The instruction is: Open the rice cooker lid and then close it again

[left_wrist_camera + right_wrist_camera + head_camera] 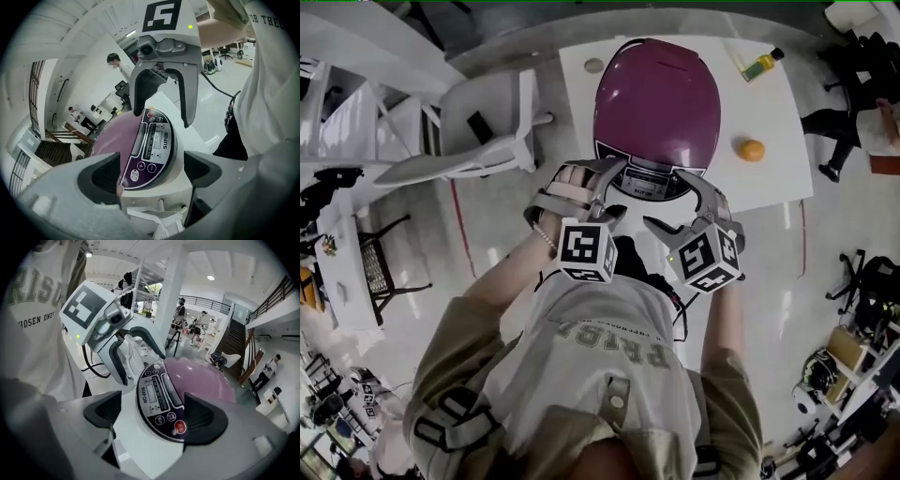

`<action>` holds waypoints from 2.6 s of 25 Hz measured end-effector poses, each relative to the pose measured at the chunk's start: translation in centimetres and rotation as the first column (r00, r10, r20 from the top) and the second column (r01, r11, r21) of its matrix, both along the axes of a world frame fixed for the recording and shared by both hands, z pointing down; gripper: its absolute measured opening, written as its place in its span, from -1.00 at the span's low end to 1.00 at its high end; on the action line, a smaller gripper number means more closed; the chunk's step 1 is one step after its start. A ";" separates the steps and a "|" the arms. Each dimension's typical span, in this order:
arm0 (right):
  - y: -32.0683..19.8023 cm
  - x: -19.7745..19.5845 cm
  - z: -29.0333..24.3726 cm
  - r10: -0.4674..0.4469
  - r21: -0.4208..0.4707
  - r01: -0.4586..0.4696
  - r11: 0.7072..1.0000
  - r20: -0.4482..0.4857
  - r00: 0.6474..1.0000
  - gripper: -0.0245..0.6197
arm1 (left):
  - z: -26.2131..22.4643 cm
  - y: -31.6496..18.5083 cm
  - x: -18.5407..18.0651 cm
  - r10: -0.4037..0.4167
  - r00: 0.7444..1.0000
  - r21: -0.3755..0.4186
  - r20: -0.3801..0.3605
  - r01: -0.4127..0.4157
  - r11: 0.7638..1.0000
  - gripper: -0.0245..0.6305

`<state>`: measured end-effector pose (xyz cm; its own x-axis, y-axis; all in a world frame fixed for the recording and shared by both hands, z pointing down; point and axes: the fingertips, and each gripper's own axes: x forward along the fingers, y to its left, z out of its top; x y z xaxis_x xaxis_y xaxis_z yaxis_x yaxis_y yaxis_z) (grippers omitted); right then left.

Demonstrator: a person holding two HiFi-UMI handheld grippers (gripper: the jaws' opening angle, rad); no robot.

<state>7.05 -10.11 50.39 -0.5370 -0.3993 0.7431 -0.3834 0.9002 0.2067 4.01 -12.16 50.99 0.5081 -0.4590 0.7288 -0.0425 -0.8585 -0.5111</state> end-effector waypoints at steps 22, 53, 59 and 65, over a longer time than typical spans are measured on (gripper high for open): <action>0.0 -0.7 2.7 -0.182 -0.060 0.176 0.983 -0.102 0.978 0.37 | 3.6 -0.7 0.9 0.017 0.982 0.016 0.188 -0.020 1.000 0.48; 0.6 0.0 4.2 -0.293 -0.069 0.288 0.955 -0.343 0.892 0.40 | 4.6 -0.1 0.1 0.095 0.933 -0.004 0.347 -0.099 0.995 0.59; 0.3 0.3 4.7 -0.281 -0.047 0.288 0.956 -0.415 0.866 0.40 | 4.7 -0.3 0.3 0.089 0.932 0.000 0.353 -0.095 0.996 0.59; 0.1 0.0 4.6 -0.254 -0.041 0.258 0.965 -0.373 0.892 0.40 | 4.7 -0.5 0.3 0.081 0.938 -0.004 0.337 -0.085 0.996 0.59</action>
